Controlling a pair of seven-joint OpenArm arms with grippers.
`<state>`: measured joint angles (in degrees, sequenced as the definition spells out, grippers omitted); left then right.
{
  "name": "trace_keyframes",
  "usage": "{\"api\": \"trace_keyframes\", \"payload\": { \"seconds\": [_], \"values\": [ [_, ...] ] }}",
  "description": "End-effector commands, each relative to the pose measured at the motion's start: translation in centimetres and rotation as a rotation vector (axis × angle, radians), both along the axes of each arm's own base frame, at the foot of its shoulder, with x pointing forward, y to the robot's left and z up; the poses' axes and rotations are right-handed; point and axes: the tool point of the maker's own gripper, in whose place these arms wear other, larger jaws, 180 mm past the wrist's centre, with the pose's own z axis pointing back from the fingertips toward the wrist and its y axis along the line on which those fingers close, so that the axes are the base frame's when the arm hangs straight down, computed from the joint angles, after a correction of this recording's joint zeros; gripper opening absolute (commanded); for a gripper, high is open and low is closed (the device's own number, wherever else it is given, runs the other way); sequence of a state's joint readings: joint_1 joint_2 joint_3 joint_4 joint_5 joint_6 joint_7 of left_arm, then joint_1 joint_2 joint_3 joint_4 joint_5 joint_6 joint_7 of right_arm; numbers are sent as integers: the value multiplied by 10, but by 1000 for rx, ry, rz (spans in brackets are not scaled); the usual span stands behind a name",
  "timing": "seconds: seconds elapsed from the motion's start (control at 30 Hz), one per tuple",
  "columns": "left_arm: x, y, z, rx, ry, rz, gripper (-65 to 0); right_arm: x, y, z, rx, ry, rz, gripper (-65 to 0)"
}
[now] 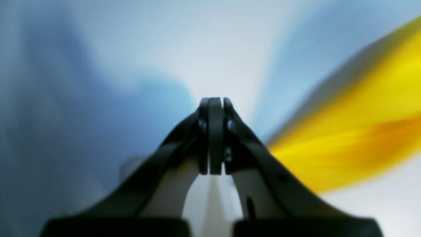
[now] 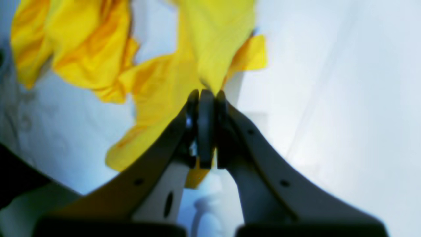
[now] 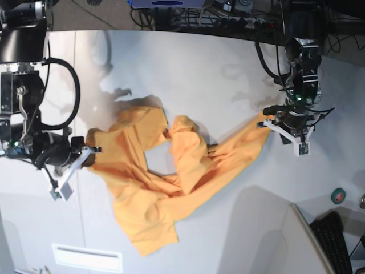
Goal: Layout the t-shirt on the table in an organized manner, then fold the t-shirt properly
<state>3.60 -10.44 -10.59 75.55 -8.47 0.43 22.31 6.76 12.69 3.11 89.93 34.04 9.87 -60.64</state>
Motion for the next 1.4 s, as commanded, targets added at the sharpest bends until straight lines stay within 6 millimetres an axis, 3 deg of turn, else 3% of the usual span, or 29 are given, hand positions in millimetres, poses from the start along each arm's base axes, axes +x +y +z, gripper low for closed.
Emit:
{"api": "trace_keyframes", "payload": {
  "seconds": [0.0,0.13,0.2,0.4,0.53,0.6,0.63,0.9,1.0,1.13,1.23,1.27,1.37],
  "values": [
    [8,-8,25,5,-73,-20,-650,10,-1,14,9,-48,-1,-650],
    [-2,-46,66,-44,-151,-52,-650,11,-1,14,9,-47,0,-650],
    [-4,-68,75,-88,-168,-62,-650,12,-1,15,10,-51,-2,-650],
    [-13,-155,47,-169,-65,-252,-650,12,-2,15,10,-51,-4,-650],
    [-26,-195,29,-205,-7,-348,-214,12,-2,15,10,-51,-4,-650],
    [-31,-199,20,-210,19,-354,-59,12,-2,15,10,-51,-4,-650],
    [-32,-202,16,-220,28,-350,-26,12,-2,15,10,-51,-4,-650],
    [-13,-236,-17,-290,38,-328,-104,11,-2,14,10,-50,-4,-650],
    [-3,-240,-25,-291,58,-327,-161,11,-4,14,5,-50,-4,-650],
    [13,-239,-26,-284,60,-326,-360,12,-11,14,-13,-50,-7,-650],
    [19,-235,-31,-266,78,-328,-602,13,-26,17,-21,-56,-41,-650],
    [19,-234,-32,-262,82,-327,-650,13,-30,15,-19,-51,-55,-650],
    [21,-212,-30,-225,70,-322,-650,11,-48,5,-14,-16,-110,-650]
  ]
}}
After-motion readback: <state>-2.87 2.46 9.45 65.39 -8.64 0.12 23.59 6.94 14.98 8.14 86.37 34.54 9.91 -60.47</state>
